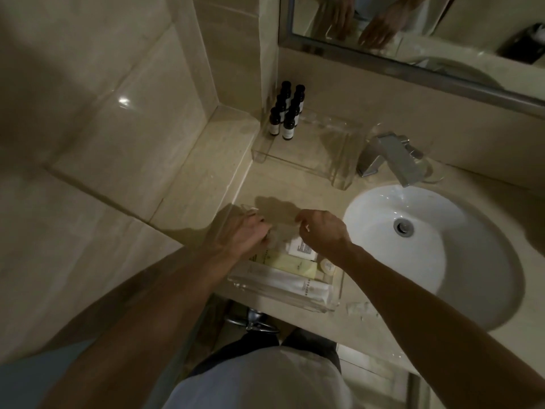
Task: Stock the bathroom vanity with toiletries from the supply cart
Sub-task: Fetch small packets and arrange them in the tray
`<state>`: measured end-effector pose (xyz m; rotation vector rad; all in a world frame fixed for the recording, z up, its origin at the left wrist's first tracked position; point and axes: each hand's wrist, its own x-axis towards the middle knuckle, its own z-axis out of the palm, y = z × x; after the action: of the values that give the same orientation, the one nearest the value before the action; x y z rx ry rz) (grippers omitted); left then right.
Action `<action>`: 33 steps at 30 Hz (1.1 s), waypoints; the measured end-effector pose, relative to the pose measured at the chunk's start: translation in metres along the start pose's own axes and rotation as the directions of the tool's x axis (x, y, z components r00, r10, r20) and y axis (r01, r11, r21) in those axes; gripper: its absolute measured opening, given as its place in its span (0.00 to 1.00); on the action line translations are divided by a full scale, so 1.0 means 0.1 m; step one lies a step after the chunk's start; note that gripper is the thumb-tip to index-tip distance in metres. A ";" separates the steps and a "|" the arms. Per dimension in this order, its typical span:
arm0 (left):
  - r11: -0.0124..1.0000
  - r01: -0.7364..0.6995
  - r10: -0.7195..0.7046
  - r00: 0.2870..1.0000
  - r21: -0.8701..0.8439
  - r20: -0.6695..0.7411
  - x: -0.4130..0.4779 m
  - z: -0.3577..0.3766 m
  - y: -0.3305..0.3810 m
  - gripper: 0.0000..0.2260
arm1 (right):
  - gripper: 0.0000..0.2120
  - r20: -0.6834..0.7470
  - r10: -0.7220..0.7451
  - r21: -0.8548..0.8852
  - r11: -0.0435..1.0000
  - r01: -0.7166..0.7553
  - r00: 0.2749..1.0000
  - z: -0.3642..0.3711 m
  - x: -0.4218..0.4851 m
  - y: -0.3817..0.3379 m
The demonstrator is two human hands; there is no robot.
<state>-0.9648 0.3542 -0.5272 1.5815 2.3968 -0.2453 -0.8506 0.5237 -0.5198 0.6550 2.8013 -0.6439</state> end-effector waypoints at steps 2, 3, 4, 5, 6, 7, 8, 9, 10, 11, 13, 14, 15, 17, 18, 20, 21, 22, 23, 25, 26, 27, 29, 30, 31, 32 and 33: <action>0.999 0.005 -0.005 1.000 -0.050 0.003 0.02 0.03 0.04 0.08 | 0.14 -0.043 -0.035 -0.027 0.999 0.034 0.998 -0.01 -0.06 0.01; 0.998 0.003 -0.003 1.000 -0.055 0.004 0.03 0.04 0.07 0.07 | 0.14 -0.043 -0.036 -0.021 0.999 0.035 0.998 0.00 -0.10 0.04; 0.999 0.000 0.000 1.000 -0.054 -0.003 0.04 0.05 0.10 0.07 | 0.13 -0.030 -0.029 -0.012 1.000 0.028 0.999 0.01 -0.13 0.07; 0.999 -0.003 0.001 1.000 -0.050 -0.022 0.04 0.04 0.12 0.08 | 0.13 -0.006 -0.024 -0.010 1.000 0.024 1.000 0.02 -0.17 0.10; 0.998 -0.005 0.003 0.999 -0.063 -0.033 0.07 0.05 0.14 0.09 | 0.12 0.025 -0.022 -0.012 1.000 0.023 0.999 0.03 -0.20 0.15; 0.997 -0.006 0.003 0.999 -0.078 -0.049 0.08 0.07 0.15 0.09 | 0.11 0.059 -0.027 -0.020 0.999 0.028 0.998 0.05 -0.23 0.19; 0.996 -0.007 0.003 0.999 -0.086 -0.048 0.09 0.08 0.17 0.10 | 0.10 0.091 -0.033 -0.034 0.999 0.036 0.995 0.06 -0.26 0.23; 0.996 -0.009 0.004 0.998 -0.092 -0.056 0.09 0.07 0.19 0.10 | 0.11 0.118 -0.041 -0.051 0.998 0.047 0.992 0.07 -0.29 0.27; 0.994 -0.008 0.001 0.998 -0.111 -0.065 0.08 0.08 0.20 0.11 | 0.12 0.131 -0.052 -0.070 0.996 0.062 0.990 0.09 -0.32 0.30; 0.992 -0.009 0.000 0.997 -0.126 -0.072 0.09 0.11 0.20 0.11 | 0.13 0.127 -0.067 -0.094 0.992 0.079 0.990 0.12 -0.34 0.33; 0.990 -0.004 -0.006 0.998 -0.143 -0.068 0.09 0.15 0.21 0.09 | 0.13 0.084 -0.093 -0.125 0.987 0.103 0.992 0.16 -0.37 0.34; 0.987 0.003 -0.015 0.998 -0.163 -0.067 0.08 0.15 0.22 0.08 | 0.12 0.066 -0.100 -0.116 0.988 0.107 0.993 0.16 -0.36 0.33; 0.982 0.006 -0.020 0.997 -0.187 -0.077 0.09 0.15 0.21 0.07 | 0.10 0.054 -0.103 -0.090 0.990 0.108 0.993 0.15 -0.35 0.32; 0.977 -0.006 -0.016 0.995 -0.215 -0.101 0.11 0.13 0.18 0.07 | 0.09 0.045 -0.076 0.009 0.997 0.075 0.996 0.10 -0.32 0.29; 0.974 -0.014 -0.012 0.994 -0.226 -0.113 0.11 0.10 0.17 0.07 | 0.10 0.032 -0.057 0.056 0.997 0.056 0.998 0.06 -0.31 0.28; 0.953 -0.015 -0.033 0.988 -0.302 -0.152 0.12 0.02 0.14 0.06 | 0.10 -0.030 -0.016 0.126 0.992 0.019 0.999 -0.03 -0.30 0.28; 0.939 -0.009 -0.055 0.983 -0.344 -0.177 0.14 -0.02 0.13 0.06 | 0.10 -0.067 0.008 0.153 0.988 0.002 0.998 -0.08 -0.31 0.29; 0.928 -0.003 -0.077 0.977 -0.373 -0.198 0.15 -0.08 0.12 0.07 | 0.10 -0.104 0.033 0.172 0.985 -0.015 0.994 -0.13 -0.33 0.30; 0.923 0.000 -0.093 0.971 -0.385 -0.222 0.18 -0.15 0.12 0.07 | 0.11 -0.131 0.062 0.185 0.982 -0.037 0.989 -0.18 -0.35 0.31; 0.912 0.001 -0.125 0.954 -0.411 -0.273 0.24 -0.30 0.12 0.08 | 0.12 -0.169 0.111 0.201 0.977 -0.076 0.979 -0.28 -0.40 0.35; 0.903 0.001 -0.140 0.946 -0.429 -0.292 0.28 -0.39 0.13 0.08 | 0.12 -0.183 0.130 0.204 0.975 -0.092 0.974 -0.33 -0.44 0.38; 0.897 -0.001 -0.152 0.939 -0.443 -0.309 0.32 -0.48 0.15 0.09 | 0.12 -0.194 0.146 0.207 0.973 -0.105 0.970 -0.37 -0.48 0.41; 0.883 -0.006 -0.163 0.933 -0.470 -0.320 0.40 -0.64 0.21 0.10 | 0.12 -0.213 0.179 0.213 0.968 -0.133 0.961 -0.46 -0.60 0.48; 0.876 -0.016 -0.162 0.932 -0.483 -0.324 0.43 -0.71 0.26 0.10 | 0.12 -0.223 0.199 0.222 0.963 -0.149 0.954 -0.51 -0.67 0.51; 0.872 -0.033 -0.155 0.928 -0.489 -0.339 0.46 -0.77 0.32 0.09 | 0.12 -0.236 0.219 0.233 0.959 -0.163 0.947 -0.55 -0.76 0.55; 0.870 -0.056 -0.141 0.924 -0.490 -0.356 0.48 -0.83 0.39 0.08 | 0.12 -0.253 0.237 0.240 0.954 -0.176 0.938 -0.59 -0.85 0.59; 0.871 -0.081 -0.121 0.921 -0.485 -0.370 0.50 -0.89 0.47 0.08 | 0.12 -0.274 0.256 0.244 0.951 -0.191 0.927 -0.63 -0.96 0.63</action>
<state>-0.9515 0.4418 -0.4574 1.4521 2.4690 0.6998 -0.7428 0.5672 -0.4600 1.1927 2.8841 -0.8708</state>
